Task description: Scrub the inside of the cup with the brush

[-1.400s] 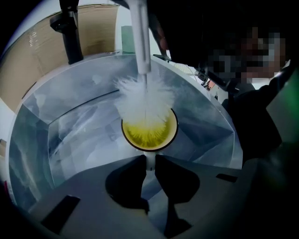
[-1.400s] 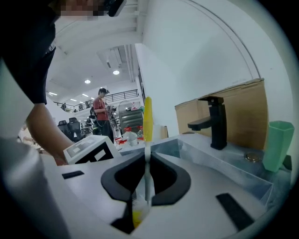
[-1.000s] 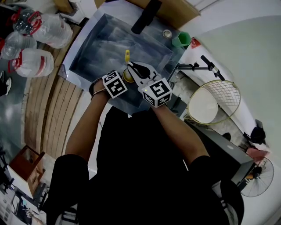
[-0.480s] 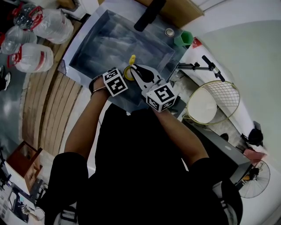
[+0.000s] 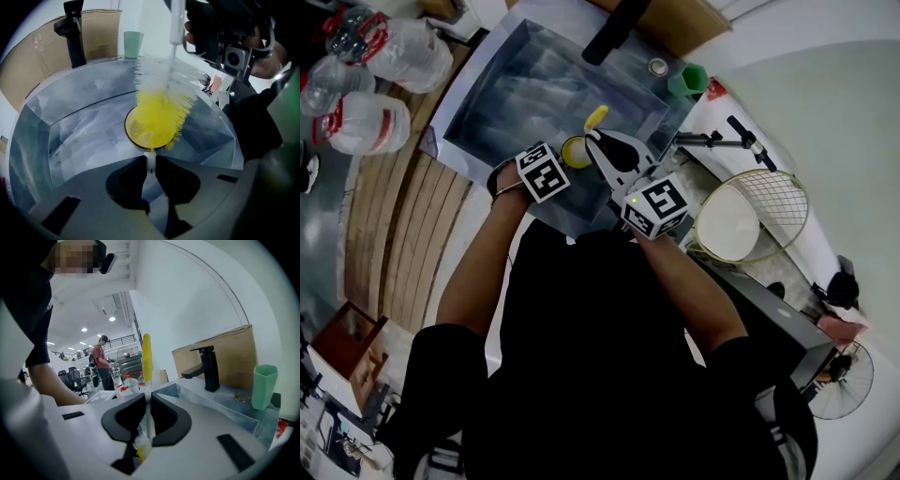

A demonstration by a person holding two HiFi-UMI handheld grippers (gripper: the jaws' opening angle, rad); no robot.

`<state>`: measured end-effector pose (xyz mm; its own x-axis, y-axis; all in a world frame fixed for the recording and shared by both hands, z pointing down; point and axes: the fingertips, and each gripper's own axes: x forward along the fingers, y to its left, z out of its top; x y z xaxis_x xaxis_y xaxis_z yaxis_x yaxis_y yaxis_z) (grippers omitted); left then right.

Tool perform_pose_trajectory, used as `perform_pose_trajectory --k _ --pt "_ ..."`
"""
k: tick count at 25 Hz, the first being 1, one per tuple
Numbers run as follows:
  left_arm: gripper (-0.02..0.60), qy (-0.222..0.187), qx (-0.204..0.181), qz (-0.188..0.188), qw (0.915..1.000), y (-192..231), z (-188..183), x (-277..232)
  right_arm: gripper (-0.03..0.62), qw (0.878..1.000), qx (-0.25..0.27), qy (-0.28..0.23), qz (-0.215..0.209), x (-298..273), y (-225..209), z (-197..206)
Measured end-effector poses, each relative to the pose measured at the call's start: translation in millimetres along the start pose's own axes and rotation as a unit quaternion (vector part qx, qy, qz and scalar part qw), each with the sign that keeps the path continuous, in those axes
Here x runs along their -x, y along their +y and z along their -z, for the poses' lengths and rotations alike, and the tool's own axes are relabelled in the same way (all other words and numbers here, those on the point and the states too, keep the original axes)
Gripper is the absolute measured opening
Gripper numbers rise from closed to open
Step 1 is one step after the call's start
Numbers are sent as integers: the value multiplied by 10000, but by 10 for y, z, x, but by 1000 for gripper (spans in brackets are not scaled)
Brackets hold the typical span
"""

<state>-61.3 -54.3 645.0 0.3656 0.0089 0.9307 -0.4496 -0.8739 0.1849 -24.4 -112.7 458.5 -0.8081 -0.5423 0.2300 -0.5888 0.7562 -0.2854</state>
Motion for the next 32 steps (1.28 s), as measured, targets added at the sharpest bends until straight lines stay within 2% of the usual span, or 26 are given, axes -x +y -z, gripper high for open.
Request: perform_pose_trajectory --k 11,14,19,21,28,32 --pt "71 -27 -57 -8 10000 -29 -48 4 48 9980 75 577 243 138 -120 579" --pt "71 12 -107 -11 9999 -42 -70 -3 47 9979 -32 561 322 151 -206 558" --pt "71 22 -103 18 9999 -51 -77 -2 46 9988 -87 85 482 300 -290 107" --pt "71 12 -102 5 9999 -47 -83 -1 46 9986 -28 70 527 338 -341 52" --pt "71 30 -141 11 9999 -48 -100 -14 48 9966 9 633 527 179 -389 556" --pt "71 59 -172 19 9998 -54 -103 -11 48 9960 -94 753 468 67 -376 584"
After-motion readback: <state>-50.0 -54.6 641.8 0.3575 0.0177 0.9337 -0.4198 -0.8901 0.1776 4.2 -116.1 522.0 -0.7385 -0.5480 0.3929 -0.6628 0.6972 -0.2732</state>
